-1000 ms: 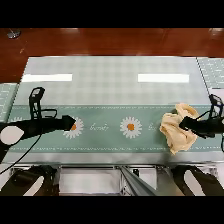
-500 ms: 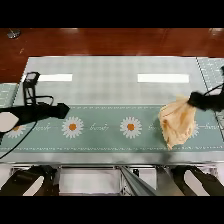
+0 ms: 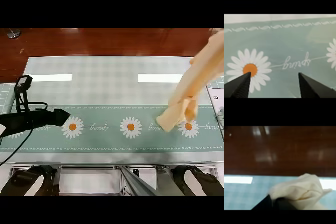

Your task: Fold the shirts.

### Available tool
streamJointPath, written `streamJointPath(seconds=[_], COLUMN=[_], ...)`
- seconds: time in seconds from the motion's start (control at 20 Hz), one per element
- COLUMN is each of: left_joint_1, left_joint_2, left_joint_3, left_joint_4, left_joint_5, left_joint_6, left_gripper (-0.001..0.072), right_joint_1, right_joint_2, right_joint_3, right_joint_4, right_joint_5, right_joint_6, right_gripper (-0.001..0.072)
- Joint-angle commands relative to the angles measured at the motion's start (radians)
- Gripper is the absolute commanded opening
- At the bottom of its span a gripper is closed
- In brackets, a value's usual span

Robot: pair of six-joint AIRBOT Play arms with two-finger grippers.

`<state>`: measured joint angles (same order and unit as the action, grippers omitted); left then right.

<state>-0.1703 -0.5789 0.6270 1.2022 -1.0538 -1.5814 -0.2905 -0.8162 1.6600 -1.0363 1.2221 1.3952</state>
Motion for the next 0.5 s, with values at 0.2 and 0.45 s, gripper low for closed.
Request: streamJointPath(seconds=[0.2,0.45], left_joint_1=[0.002,0.005], left_joint_2=[0.013,0.011], left_joint_3=[-0.069,-0.069], left_joint_4=[-0.066,-0.048], left_joint_5=[0.082,0.150], left_joint_6=[-0.002,-0.002], left_gripper=[0.0702,0.0701], right_joint_1=[-0.001,0.011], right_joint_2=[0.002,-0.058], right_joint_3=[0.295,0.283], right_joint_4=[0.307,0.512], right_joint_5=[-0.005,0.171], right_joint_6=[-0.077,-0.071], right_gripper=[0.0017,0.0017])
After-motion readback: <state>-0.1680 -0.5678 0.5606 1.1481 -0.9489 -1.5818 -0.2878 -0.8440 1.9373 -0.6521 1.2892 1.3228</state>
